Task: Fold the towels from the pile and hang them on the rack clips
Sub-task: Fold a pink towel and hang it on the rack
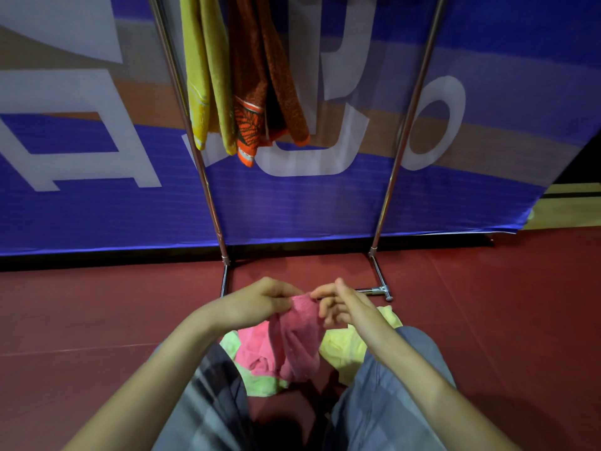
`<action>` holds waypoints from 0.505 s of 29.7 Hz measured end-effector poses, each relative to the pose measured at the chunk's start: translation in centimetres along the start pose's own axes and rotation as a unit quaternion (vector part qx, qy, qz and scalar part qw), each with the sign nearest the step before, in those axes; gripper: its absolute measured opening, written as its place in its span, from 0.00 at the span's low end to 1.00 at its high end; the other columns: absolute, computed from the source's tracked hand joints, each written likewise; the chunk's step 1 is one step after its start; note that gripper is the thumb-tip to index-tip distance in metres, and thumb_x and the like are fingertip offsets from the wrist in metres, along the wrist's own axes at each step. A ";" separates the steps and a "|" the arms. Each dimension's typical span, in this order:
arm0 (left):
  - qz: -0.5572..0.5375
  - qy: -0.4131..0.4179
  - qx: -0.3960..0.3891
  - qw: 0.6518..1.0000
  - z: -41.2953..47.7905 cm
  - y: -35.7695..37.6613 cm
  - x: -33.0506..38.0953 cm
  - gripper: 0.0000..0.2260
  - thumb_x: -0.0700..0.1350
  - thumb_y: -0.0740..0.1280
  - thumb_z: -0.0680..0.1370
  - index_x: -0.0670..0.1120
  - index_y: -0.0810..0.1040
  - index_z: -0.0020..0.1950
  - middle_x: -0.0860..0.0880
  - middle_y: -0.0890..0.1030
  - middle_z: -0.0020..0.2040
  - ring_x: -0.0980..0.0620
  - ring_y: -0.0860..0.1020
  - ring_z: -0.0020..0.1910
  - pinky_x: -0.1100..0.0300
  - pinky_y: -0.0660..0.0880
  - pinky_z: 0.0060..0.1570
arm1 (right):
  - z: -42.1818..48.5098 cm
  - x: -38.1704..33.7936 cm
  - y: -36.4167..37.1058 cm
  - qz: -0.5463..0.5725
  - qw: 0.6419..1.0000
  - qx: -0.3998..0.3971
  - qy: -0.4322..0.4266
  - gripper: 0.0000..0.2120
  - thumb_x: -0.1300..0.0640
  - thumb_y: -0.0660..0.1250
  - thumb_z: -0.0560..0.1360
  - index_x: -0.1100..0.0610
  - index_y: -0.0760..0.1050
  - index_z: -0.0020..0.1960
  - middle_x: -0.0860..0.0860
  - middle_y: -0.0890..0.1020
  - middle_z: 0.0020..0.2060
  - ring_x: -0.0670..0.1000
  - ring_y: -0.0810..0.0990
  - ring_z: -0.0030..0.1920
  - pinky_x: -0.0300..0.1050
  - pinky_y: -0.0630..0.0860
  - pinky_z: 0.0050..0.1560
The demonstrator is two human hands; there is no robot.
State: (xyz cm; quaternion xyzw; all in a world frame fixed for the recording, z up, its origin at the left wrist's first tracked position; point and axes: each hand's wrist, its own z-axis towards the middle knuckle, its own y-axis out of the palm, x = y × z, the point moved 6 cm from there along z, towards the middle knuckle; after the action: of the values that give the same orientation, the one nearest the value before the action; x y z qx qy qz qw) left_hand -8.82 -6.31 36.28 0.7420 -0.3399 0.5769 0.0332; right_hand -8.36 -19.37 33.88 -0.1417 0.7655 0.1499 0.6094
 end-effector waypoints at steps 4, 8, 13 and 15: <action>0.054 0.014 -0.009 0.998 -0.2 -0.8 0.8 0.14 0.32 0.56 0.77 0.40 0.75 0.60 0.52 0.78 0.49 0.71 0.75 0.38 0.75 0.71 0.47 | 0.5 -0.6 -0.2 -0.093 0.995 -0.006 -0.026 0.21 0.55 0.47 0.80 0.55 0.76 0.42 0.50 0.71 0.32 0.40 0.72 0.29 0.28 0.68 0.34; 0.068 0.027 -0.008 0.997 -0.5 -1.2 1.3 0.14 0.32 0.56 0.78 0.39 0.75 0.58 0.50 0.78 0.48 0.70 0.76 0.39 0.72 0.71 0.49 | 1.0 -0.2 -0.1 -0.189 0.982 -0.015 -0.017 0.19 0.50 0.48 0.80 0.50 0.75 0.40 0.51 0.73 0.48 0.43 0.72 0.50 0.32 0.64 0.53; 0.069 0.020 -0.004 0.997 -0.9 -1.6 1.3 0.13 0.32 0.55 0.78 0.38 0.75 0.58 0.55 0.77 0.42 0.72 0.75 0.35 0.77 0.69 0.42 | 1.6 1.2 0.2 -0.258 0.964 -0.049 0.028 0.10 0.47 0.51 0.79 0.49 0.69 0.51 0.49 0.67 0.59 0.45 0.66 0.61 0.39 0.60 0.62; 0.059 0.021 0.003 0.998 -1.2 -2.1 1.1 0.13 0.32 0.56 0.78 0.39 0.75 0.57 0.55 0.77 0.42 0.71 0.75 0.36 0.76 0.70 0.42 | 1.6 2.2 0.2 -0.278 0.957 -0.072 0.041 0.11 0.46 0.52 0.78 0.49 0.68 0.54 0.47 0.66 0.59 0.44 0.67 0.61 0.41 0.62 0.65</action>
State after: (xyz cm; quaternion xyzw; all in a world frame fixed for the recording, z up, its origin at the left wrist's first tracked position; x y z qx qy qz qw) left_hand -8.56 -4.68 38.41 0.7080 -0.3809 0.5947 0.0040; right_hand -7.46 -18.65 31.44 -0.3987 0.7073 0.0231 0.5832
